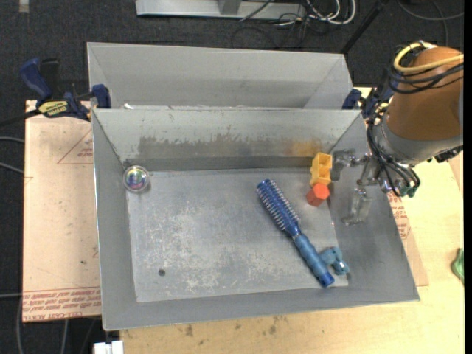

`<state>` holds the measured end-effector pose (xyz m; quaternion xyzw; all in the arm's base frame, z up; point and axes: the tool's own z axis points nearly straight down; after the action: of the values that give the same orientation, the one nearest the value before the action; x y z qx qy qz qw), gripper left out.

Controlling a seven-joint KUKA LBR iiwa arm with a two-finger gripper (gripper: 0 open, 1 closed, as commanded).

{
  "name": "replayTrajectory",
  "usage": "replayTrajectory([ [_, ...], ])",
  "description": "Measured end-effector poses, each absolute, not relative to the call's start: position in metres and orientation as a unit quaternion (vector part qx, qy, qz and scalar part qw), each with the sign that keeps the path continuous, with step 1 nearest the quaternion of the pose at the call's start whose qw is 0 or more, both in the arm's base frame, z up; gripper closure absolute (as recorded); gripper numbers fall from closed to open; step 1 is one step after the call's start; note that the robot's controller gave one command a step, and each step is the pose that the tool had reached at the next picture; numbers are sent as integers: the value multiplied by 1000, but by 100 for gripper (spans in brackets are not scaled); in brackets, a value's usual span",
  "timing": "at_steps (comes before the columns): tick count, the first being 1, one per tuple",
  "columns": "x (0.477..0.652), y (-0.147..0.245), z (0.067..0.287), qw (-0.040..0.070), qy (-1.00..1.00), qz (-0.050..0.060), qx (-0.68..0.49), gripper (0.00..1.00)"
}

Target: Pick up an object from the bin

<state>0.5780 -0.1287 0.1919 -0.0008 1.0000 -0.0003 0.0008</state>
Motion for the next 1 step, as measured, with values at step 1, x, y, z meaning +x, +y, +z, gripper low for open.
replayTrajectory([
  [1, 552, -54, 65, -3, 998, 2, 59, 0],
])
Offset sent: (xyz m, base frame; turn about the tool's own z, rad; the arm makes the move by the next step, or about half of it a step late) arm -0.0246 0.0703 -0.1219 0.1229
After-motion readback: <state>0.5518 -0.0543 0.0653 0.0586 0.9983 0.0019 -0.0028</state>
